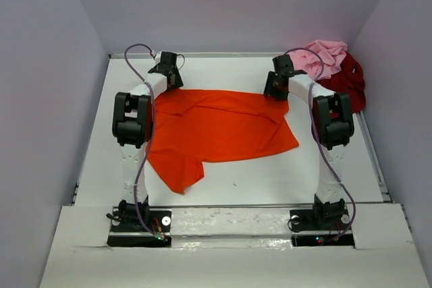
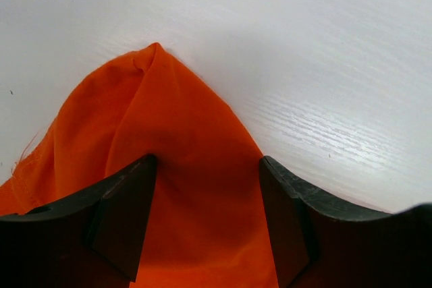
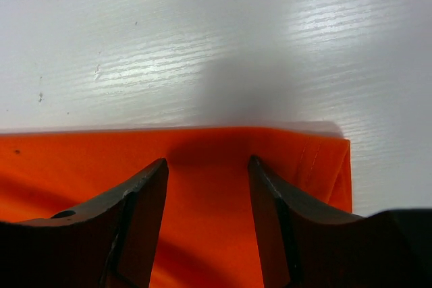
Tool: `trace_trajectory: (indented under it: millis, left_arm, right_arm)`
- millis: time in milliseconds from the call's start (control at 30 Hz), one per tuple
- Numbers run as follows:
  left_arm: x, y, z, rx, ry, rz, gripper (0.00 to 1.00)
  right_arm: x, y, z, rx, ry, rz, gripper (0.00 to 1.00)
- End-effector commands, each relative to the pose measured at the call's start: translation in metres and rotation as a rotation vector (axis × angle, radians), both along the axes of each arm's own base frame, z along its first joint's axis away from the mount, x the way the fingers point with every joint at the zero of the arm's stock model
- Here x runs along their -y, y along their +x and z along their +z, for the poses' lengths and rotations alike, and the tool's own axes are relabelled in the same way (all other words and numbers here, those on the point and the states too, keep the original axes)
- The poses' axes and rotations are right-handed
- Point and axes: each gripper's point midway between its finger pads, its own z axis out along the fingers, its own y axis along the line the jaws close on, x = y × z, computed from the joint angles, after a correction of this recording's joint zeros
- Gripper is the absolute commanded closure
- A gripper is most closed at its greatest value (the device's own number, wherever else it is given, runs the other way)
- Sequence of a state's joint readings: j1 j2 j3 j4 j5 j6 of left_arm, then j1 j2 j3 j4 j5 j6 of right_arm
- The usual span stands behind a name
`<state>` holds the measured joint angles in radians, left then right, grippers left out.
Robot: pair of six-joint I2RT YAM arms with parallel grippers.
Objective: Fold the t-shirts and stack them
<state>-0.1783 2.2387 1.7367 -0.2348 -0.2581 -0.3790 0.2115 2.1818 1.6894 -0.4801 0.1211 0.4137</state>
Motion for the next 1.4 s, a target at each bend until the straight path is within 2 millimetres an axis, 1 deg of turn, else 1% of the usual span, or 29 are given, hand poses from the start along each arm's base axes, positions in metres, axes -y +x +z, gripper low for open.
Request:
trace_trajectory:
  millis: [0,33,100,133,167,200,233,267,300,333,367,400,467,500,533,600,633,667,733,767,833,1000,1033,1100,1200,1233,1300,1333,1367]
  left_arm:
    - [-0.009,0.006,0.014,0.001,-0.001,0.002,0.28]
    - [-0.010,0.007,0.016,0.007,-0.001,0.002,0.28]
    - [-0.012,0.010,0.017,0.011,-0.006,0.004,0.28]
    - [-0.011,0.011,0.017,0.013,-0.005,-0.001,0.28]
    - [-0.010,0.012,0.018,0.011,-0.003,-0.002,0.28]
    - [-0.010,0.015,0.019,0.014,-0.002,-0.003,0.28]
    - [-0.011,0.015,0.018,0.007,0.008,-0.005,0.28]
    - [-0.013,0.016,0.019,0.008,0.011,-0.005,0.28]
    - [-0.013,0.016,0.019,0.007,0.014,-0.006,0.28]
    - [-0.015,0.015,0.019,0.005,0.019,0.000,0.28]
    - [-0.015,0.014,0.018,0.000,0.018,-0.001,0.28]
    - [-0.015,0.013,0.019,0.000,0.014,-0.002,0.28]
    - [-0.014,0.012,0.026,0.018,0.009,-0.003,0.28]
    - [-0.015,0.009,0.032,0.030,0.013,-0.004,0.28]
    - [-0.015,0.011,0.036,0.049,0.010,-0.006,0.28]
    - [-0.013,0.009,0.041,0.057,0.000,-0.014,0.28]
    - [-0.013,0.009,0.041,0.054,-0.001,-0.016,0.28]
    - [-0.013,0.007,0.040,0.050,0.000,-0.016,0.28]
    - [-0.013,0.004,0.037,0.037,-0.004,-0.012,0.28]
    - [-0.013,0.003,0.035,0.032,-0.002,-0.013,0.28]
    - [-0.013,-0.002,0.029,0.011,-0.004,-0.015,0.27]
    - [-0.011,-0.007,0.017,-0.034,-0.002,-0.028,0.27]
    - [-0.012,-0.010,0.012,-0.054,0.003,-0.028,0.26]
    - [-0.013,-0.012,0.008,-0.070,0.006,-0.030,0.26]
    - [-0.013,-0.014,0.002,-0.092,0.018,-0.040,0.26]
    - [-0.014,-0.015,0.001,-0.101,0.023,-0.040,0.26]
    - [-0.015,-0.015,-0.001,-0.106,0.029,-0.034,0.26]
    - [-0.015,-0.014,0.000,-0.103,0.028,-0.035,0.26]
    - [-0.015,-0.013,0.000,-0.100,0.024,-0.034,0.26]
  right_arm:
    - [-0.009,0.018,0.024,0.047,0.034,-0.003,0.43]
    - [-0.009,0.020,0.020,0.041,0.031,-0.003,0.43]
    - [-0.009,0.024,0.020,0.039,0.025,-0.008,0.43]
    - [-0.009,0.026,0.022,0.044,0.026,-0.008,0.44]
    - [-0.012,0.033,0.029,0.061,0.034,-0.007,0.43]
    - [-0.012,0.035,0.024,0.054,0.033,-0.008,0.44]
    - [-0.012,0.037,0.025,0.055,0.034,-0.010,0.43]
    - [-0.014,0.044,0.028,0.070,0.037,-0.008,0.43]
    - [-0.014,0.046,0.028,0.070,0.036,-0.009,0.43]
    - [-0.009,0.049,0.028,0.067,0.034,-0.017,0.43]
    - [-0.010,0.050,0.029,0.067,0.034,-0.009,0.44]
    - [-0.010,0.055,0.035,0.079,0.030,-0.008,0.44]
    - [-0.007,0.052,0.040,0.080,0.019,-0.014,0.45]
    - [-0.006,0.049,0.046,0.087,0.016,-0.021,0.46]
    - [0.000,0.044,0.058,0.112,0.003,-0.037,0.46]
    - [0.003,0.038,0.070,0.143,0.000,-0.036,0.46]
    - [0.004,0.031,0.080,0.164,0.002,-0.032,0.46]
    - [0.005,0.028,0.085,0.170,0.003,-0.032,0.45]
    - [0.004,0.018,0.094,0.177,0.018,-0.026,0.46]
    - [0.004,0.014,0.095,0.176,0.026,-0.024,0.45]
    - [0.000,0.009,0.092,0.166,0.046,-0.014,0.45]
    - [-0.006,-0.009,0.062,0.084,0.078,0.005,0.45]
    - [-0.013,-0.013,0.057,0.068,0.091,0.024,0.45]
    - [-0.011,-0.020,0.046,0.043,0.084,0.018,0.45]
    - [-0.011,-0.023,0.036,0.024,0.083,0.023,0.45]
    - [-0.012,-0.026,0.028,0.003,0.087,0.024,0.45]
    - [-0.017,-0.030,0.021,-0.020,0.111,0.033,0.45]
    - [-0.017,-0.031,0.012,-0.039,0.114,0.029,0.45]
    - [-0.017,-0.030,0.008,-0.046,0.113,0.027,0.45]
